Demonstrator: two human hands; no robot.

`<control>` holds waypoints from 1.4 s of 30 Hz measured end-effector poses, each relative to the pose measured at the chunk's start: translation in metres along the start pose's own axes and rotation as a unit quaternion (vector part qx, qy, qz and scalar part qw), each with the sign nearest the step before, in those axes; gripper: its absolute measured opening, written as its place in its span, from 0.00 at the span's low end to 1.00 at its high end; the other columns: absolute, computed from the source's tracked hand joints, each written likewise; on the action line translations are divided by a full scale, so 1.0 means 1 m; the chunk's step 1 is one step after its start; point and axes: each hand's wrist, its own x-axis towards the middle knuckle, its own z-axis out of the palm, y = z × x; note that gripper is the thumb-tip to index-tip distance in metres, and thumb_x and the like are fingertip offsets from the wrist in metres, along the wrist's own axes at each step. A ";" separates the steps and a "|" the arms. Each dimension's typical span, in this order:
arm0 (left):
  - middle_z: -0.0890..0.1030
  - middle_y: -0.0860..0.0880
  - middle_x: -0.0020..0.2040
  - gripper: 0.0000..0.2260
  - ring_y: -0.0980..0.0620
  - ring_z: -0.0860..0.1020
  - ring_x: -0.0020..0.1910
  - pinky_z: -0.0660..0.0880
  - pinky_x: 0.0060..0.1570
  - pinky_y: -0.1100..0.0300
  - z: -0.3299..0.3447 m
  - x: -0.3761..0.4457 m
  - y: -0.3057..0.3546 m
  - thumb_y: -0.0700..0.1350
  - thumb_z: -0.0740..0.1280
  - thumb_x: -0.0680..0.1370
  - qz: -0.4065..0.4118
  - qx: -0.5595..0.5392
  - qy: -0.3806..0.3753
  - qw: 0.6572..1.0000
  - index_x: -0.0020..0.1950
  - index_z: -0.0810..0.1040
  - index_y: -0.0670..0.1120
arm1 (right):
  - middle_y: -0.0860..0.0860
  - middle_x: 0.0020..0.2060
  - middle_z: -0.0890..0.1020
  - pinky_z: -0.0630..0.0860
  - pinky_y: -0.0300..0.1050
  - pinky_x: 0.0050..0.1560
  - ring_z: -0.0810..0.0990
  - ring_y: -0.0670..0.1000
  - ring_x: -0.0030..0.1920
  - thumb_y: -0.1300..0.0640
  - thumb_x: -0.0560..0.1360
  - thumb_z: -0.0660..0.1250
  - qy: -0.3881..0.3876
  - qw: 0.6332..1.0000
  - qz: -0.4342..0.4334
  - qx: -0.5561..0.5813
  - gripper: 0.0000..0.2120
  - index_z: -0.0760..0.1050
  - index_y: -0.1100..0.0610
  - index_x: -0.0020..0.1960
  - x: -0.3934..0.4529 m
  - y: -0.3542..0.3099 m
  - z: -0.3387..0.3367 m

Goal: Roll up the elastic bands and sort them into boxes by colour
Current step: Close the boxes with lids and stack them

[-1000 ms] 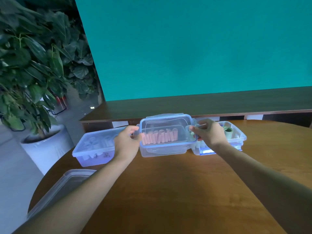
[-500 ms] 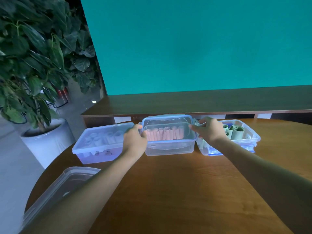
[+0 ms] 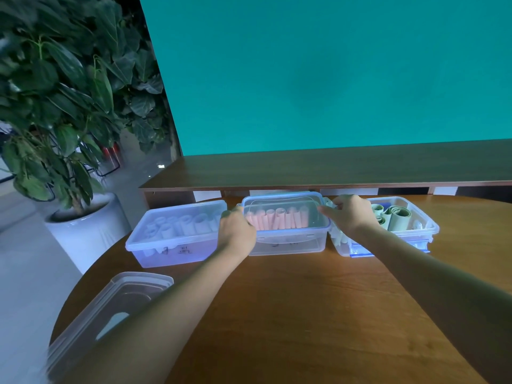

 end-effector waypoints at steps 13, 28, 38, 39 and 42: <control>0.76 0.40 0.56 0.11 0.40 0.78 0.51 0.80 0.49 0.47 0.008 -0.001 0.006 0.36 0.60 0.79 -0.054 0.058 -0.021 0.997 0.59 0.78 0.41 | 0.53 0.29 0.76 0.61 0.44 0.28 0.69 0.51 0.28 0.45 0.77 0.71 -0.010 1.000 -0.011 -0.021 0.20 0.76 0.61 0.39 0.001 0.006 -0.003; 0.78 0.45 0.54 0.10 0.52 0.76 0.44 0.82 0.47 0.54 0.008 -0.046 -0.016 0.45 0.60 0.84 -0.041 -0.046 0.063 0.996 0.57 0.79 0.44 | 0.51 0.24 0.69 0.59 0.45 0.30 0.67 0.53 0.28 0.45 0.77 0.68 -0.020 0.996 -0.053 -0.063 0.23 0.65 0.56 0.31 -0.022 0.002 -0.008; 0.80 0.46 0.52 0.08 0.53 0.78 0.44 0.83 0.44 0.54 -0.011 -0.080 -0.026 0.43 0.62 0.83 -0.057 -0.066 0.073 0.994 0.53 0.80 0.42 | 0.55 0.42 0.86 0.82 0.52 0.47 0.80 0.57 0.50 0.37 0.77 0.66 -0.008 0.983 -0.140 -0.118 0.21 0.82 0.55 0.50 -0.051 -0.002 -0.015; 0.80 0.46 0.53 0.07 0.53 0.79 0.45 0.83 0.44 0.54 -0.014 -0.085 -0.027 0.43 0.63 0.83 -0.059 -0.066 0.073 0.993 0.53 0.80 0.42 | 0.55 0.43 0.86 0.81 0.53 0.47 0.80 0.58 0.51 0.38 0.76 0.67 0.000 0.982 -0.149 -0.116 0.21 0.82 0.56 0.51 -0.056 -0.003 -0.015; 0.81 0.46 0.52 0.08 0.53 0.78 0.44 0.83 0.44 0.55 -0.024 -0.099 -0.030 0.42 0.63 0.83 -0.059 -0.069 0.071 0.993 0.54 0.80 0.42 | 0.54 0.39 0.84 0.80 0.50 0.42 0.80 0.57 0.44 0.39 0.77 0.66 0.011 0.977 -0.178 -0.114 0.19 0.82 0.55 0.45 -0.071 -0.005 -0.016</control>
